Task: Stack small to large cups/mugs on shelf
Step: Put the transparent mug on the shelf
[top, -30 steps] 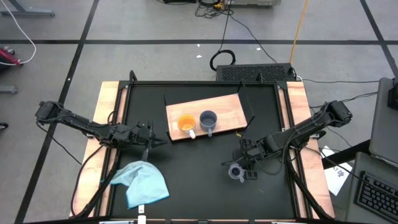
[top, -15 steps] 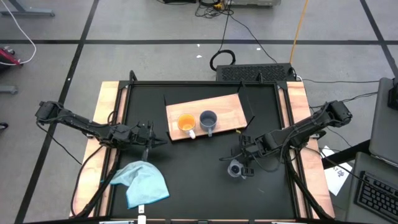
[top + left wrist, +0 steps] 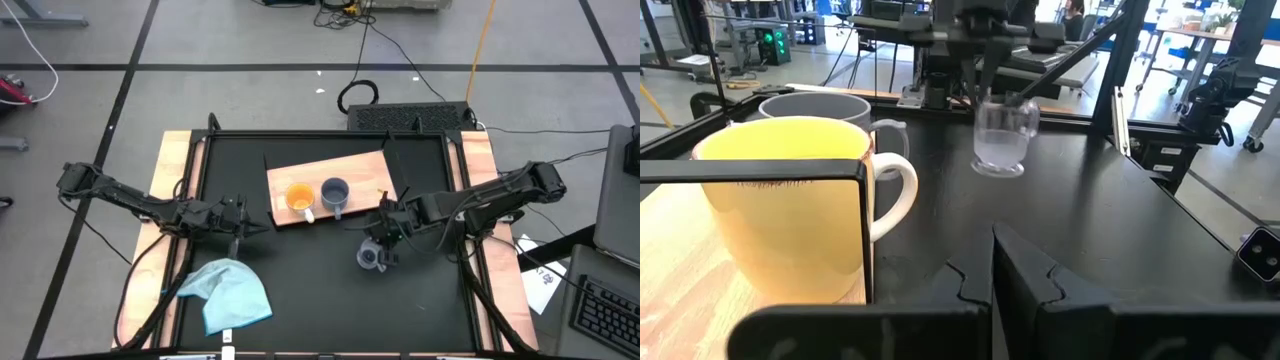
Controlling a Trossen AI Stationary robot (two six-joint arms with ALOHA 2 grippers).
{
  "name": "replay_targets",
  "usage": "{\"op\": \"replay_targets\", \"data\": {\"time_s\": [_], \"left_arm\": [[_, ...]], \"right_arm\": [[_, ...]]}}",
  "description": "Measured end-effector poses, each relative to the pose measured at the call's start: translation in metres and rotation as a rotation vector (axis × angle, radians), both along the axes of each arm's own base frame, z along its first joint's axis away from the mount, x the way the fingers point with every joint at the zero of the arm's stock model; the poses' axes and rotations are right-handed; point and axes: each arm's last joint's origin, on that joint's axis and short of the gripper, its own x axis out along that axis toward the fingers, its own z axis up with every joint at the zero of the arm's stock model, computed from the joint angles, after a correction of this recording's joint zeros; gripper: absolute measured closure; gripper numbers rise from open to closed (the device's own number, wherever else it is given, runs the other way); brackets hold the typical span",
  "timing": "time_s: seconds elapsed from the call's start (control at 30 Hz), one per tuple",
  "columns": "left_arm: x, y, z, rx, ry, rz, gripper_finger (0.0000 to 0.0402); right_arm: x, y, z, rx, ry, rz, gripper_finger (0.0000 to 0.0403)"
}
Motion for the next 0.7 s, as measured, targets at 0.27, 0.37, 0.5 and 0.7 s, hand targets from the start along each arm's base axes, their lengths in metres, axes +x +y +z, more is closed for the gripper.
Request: {"op": "replay_targets", "data": {"time_s": [0.27, 0.37, 0.5, 0.7], "left_arm": [[0.000, 0.000, -0.002, 0.005, 0.023, 0.000, 0.0394], [0.000, 0.000, -0.001, 0.003, 0.014, -0.001, 0.0394], [0.000, 0.000, -0.001, 0.002, 0.005, -0.001, 0.0394], [0.000, -0.001, 0.001, -0.001, -0.010, -0.017, 0.0394]], "right_arm": [[0.007, -0.002, 0.023, -0.031, -0.090, 0.019, 0.0402], [0.007, -0.002, 0.028, -0.039, -0.154, 0.043, 0.0403], [-0.001, -0.003, 0.033, -0.052, -0.242, 0.085, 0.0403], [-0.022, -0.007, 0.031, -0.058, -0.350, 0.100, 0.0403]]}}
